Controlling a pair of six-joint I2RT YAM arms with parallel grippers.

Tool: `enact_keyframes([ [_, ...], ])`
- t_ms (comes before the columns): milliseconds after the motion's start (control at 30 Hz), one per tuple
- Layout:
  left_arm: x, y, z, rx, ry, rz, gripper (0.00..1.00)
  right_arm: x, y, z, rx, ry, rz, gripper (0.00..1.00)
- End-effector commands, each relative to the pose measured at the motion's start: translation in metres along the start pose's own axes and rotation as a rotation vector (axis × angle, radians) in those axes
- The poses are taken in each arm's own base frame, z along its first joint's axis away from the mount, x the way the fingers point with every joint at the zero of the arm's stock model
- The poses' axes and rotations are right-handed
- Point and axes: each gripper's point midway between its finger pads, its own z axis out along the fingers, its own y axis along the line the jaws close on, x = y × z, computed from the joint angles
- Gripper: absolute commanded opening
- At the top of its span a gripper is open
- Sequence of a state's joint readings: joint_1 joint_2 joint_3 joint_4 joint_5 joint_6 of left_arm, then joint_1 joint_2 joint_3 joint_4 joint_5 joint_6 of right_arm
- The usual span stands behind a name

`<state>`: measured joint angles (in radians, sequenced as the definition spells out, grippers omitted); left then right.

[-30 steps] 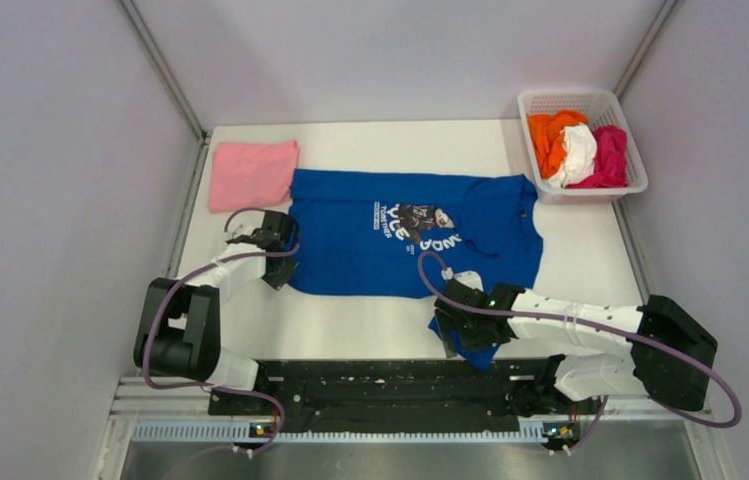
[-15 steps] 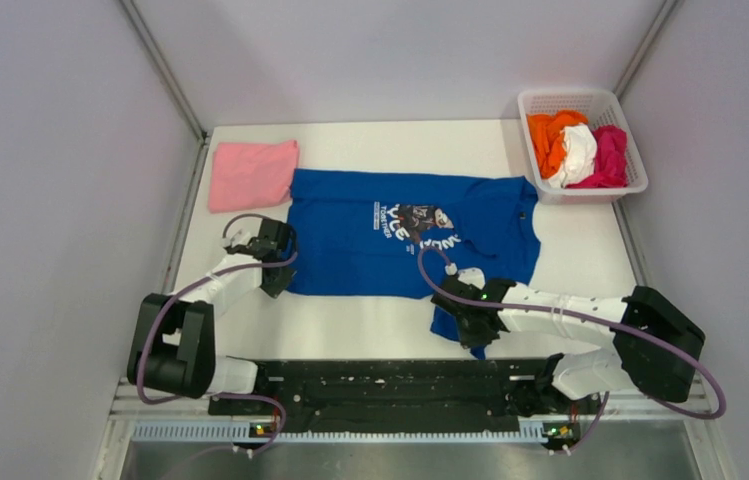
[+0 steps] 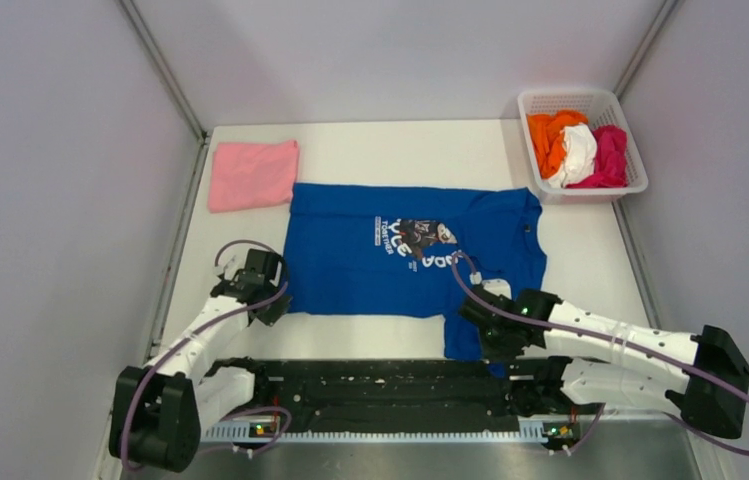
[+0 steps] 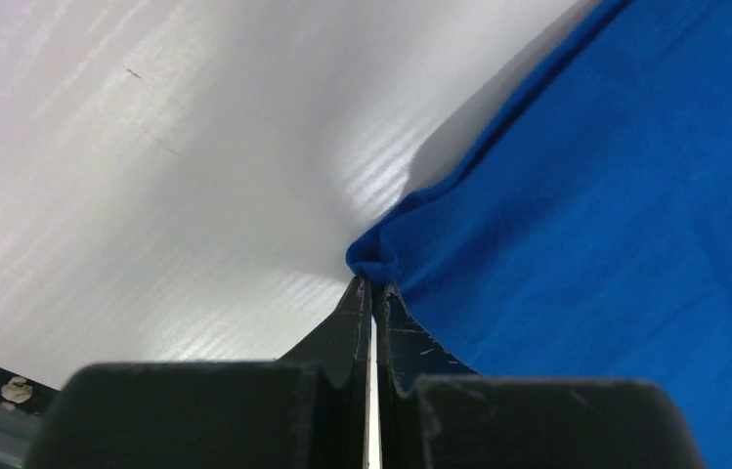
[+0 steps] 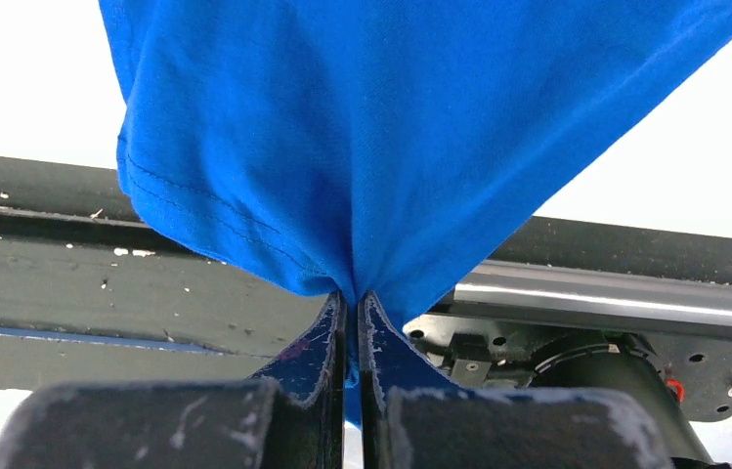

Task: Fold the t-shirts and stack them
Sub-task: Fold the other side of the tshirt into a rectangle

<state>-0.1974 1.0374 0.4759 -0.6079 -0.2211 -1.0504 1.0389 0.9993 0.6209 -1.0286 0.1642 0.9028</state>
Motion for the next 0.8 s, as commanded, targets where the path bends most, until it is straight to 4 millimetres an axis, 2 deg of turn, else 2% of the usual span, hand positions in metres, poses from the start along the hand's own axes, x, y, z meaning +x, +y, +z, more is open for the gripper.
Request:
enact_keyframes([
  [0,0.0,-0.017,-0.013,0.095,0.014,-0.012,0.0,-0.014,0.009,-0.011,-0.024,-0.053,-0.003,0.0],
  [200,-0.025,-0.053,-0.027,0.177,-0.037,0.018,0.0,-0.062,0.013,-0.024,-0.02,-0.17,0.019,0.0],
  [367,-0.045,-0.09,-0.028,0.227,-0.057,0.015,0.0,-0.124,0.013,-0.044,-0.044,-0.317,0.044,0.0],
  [433,-0.06,-0.103,-0.03,0.225,-0.095,0.011,0.0,-0.145,0.009,-0.049,-0.043,-0.354,0.053,0.0],
  [667,-0.102,-0.12,-0.028,0.169,-0.209,-0.012,0.0,-0.222,-0.015,-0.069,0.0,-0.517,0.138,0.0],
  [767,-0.117,-0.125,-0.026,0.151,-0.239,-0.025,0.0,-0.244,-0.022,-0.072,0.0,-0.547,0.148,0.0],
])
